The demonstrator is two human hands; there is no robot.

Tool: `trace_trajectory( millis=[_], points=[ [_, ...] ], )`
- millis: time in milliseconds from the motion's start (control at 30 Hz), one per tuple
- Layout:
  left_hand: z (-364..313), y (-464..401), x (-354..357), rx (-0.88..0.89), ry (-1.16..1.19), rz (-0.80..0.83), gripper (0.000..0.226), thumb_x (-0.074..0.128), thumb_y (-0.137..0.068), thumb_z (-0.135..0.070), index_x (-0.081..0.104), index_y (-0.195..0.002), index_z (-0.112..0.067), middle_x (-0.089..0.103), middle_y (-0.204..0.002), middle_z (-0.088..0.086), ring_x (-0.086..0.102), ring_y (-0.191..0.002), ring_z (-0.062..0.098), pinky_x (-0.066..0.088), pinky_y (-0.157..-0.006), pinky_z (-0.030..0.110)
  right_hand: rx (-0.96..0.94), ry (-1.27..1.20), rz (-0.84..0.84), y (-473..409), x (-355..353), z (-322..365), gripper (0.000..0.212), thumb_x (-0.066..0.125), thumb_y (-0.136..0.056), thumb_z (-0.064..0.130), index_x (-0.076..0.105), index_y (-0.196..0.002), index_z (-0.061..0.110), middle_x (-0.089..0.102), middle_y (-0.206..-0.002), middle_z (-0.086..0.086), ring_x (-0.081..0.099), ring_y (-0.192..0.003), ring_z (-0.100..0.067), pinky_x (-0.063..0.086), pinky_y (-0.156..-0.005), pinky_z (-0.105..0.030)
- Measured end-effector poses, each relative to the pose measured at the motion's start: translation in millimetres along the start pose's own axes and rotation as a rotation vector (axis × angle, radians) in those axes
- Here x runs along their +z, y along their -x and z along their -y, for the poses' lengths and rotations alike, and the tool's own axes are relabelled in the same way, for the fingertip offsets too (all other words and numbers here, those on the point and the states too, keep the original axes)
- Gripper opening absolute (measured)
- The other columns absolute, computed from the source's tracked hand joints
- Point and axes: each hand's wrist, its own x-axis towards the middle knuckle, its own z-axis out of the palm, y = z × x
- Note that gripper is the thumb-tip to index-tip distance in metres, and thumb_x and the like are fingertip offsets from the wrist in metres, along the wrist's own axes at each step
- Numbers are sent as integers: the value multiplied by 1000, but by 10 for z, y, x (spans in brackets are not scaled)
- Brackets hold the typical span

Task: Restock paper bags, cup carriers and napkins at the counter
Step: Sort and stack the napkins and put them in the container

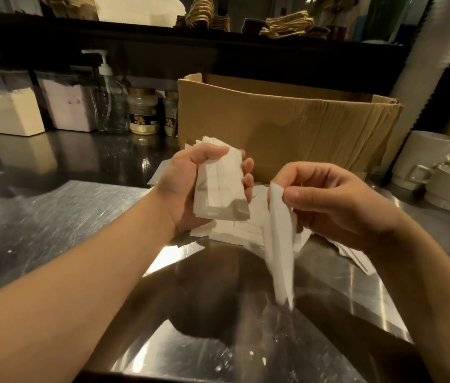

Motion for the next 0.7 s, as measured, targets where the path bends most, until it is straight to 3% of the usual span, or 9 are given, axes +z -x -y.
trace_trajectory(
  millis=[100,233,300,400,433,567,700],
  points=[
    [20,21,37,-23,-182,-25,48,60,-79,-34,64,-125,-18,70,-101,8,67,-90,24,57,-83,42,-53,57,-183,-39,66,-23,17,74,-79,32,75,-90,18,72,-100,-9,71,-92,-23,60,-72,-33],
    [52,5,42,-40,-274,-60,53,63,-78,-36,68,-126,-18,70,-107,9,65,-95,26,54,-87,44,-100,162,-387,-101,127,-107,13,72,-89,28,73,-86,15,70,-94,-4,63,-78,-19,54,-64,-33],
    [58,5,55,-35,-204,-46,49,61,-80,-33,67,-125,-15,71,-102,9,67,-89,25,57,-83,41,-107,69,-297,-87,96,-104,9,69,-89,23,72,-86,16,69,-92,-4,64,-79,-18,54,-67,-33],
    [61,13,74,-45,-167,-29,56,60,-81,-33,61,-133,-15,71,-96,8,67,-83,22,58,-81,38,-132,-258,20,-65,85,-27,11,75,-84,24,70,-90,17,70,-88,-2,67,-81,-17,57,-73,-31],
    [65,11,78,-45,-188,-27,56,59,-81,-34,60,-133,-15,71,-95,8,67,-83,22,58,-80,38,-132,-300,36,-67,106,-25,10,75,-83,22,70,-89,15,70,-85,-3,68,-78,-17,57,-71,-30],
    [63,15,93,-38,-258,-63,37,57,-77,-36,64,-109,-19,73,-81,5,69,-71,19,60,-70,36,-74,-67,-251,-86,163,-23,9,60,-86,15,69,-87,15,71,-84,-4,71,-74,-17,60,-63,-27],
    [70,6,67,-11,-345,-113,36,61,-73,-39,67,-104,-21,73,-83,4,69,-77,21,57,-74,37,-15,223,-442,-120,201,-98,6,67,-92,24,68,-95,19,72,-95,3,71,-85,-15,62,-70,-34]
  ],
)
